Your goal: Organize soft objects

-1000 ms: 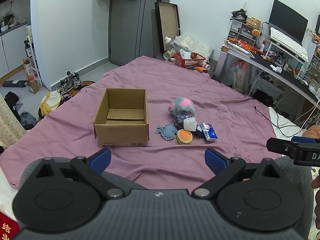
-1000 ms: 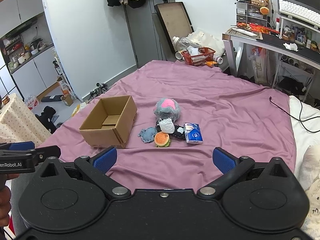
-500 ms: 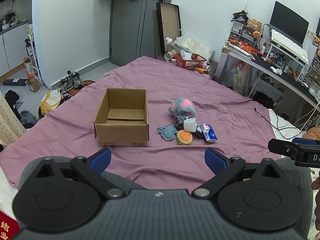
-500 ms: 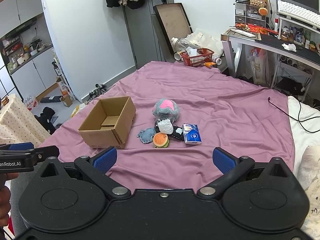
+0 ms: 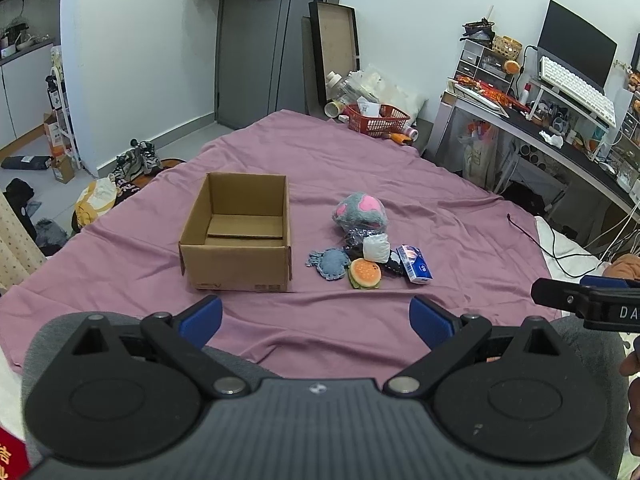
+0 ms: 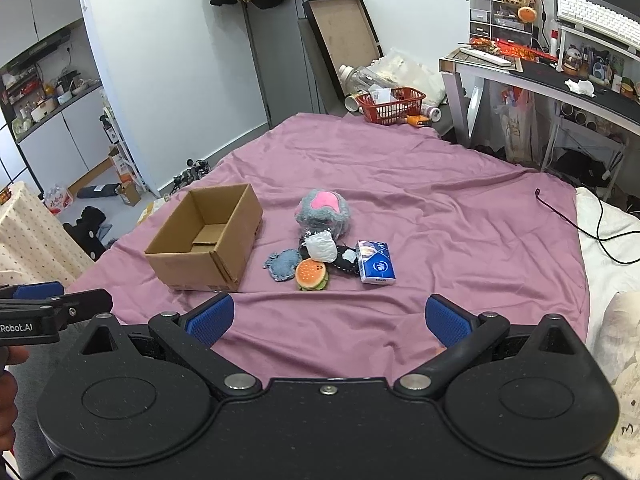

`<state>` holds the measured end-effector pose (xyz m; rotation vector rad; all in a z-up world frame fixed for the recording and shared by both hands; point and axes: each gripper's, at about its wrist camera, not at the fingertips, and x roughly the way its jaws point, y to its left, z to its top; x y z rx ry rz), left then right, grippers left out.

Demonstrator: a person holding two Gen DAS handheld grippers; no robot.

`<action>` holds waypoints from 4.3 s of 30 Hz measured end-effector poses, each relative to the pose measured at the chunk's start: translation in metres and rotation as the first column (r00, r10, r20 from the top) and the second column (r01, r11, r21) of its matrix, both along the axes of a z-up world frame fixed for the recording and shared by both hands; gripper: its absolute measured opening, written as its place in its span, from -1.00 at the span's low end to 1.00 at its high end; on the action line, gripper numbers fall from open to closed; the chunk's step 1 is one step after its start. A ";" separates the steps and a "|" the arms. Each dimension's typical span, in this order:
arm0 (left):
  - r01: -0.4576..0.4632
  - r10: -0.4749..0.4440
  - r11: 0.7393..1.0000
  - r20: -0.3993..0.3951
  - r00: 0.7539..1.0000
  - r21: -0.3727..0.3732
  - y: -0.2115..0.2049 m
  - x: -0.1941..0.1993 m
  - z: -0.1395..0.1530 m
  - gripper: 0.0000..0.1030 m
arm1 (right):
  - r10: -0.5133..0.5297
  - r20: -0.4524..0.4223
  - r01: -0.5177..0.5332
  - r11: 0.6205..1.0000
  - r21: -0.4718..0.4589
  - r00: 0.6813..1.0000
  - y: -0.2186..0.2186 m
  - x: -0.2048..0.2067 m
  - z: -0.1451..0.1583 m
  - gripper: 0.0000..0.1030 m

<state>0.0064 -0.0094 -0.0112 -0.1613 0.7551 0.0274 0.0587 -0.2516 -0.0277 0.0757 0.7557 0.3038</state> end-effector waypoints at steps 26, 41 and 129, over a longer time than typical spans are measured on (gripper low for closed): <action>0.077 -0.080 0.997 -0.107 0.991 -0.027 -0.036 0.087 -0.057 0.92 | -0.042 -0.112 0.052 0.995 0.086 0.993 -0.039 0.078 -0.048 1.00; 0.043 -0.048 0.998 -0.180 0.983 -0.036 -0.040 0.135 -0.085 0.92 | -0.136 -0.201 0.160 0.981 0.108 0.970 -0.058 0.126 -0.079 1.00; -0.110 0.069 0.971 -0.193 0.979 -0.211 -0.039 0.182 -0.108 -0.41 | -0.045 -0.180 0.094 0.956 0.277 0.983 -0.003 0.197 -0.121 0.02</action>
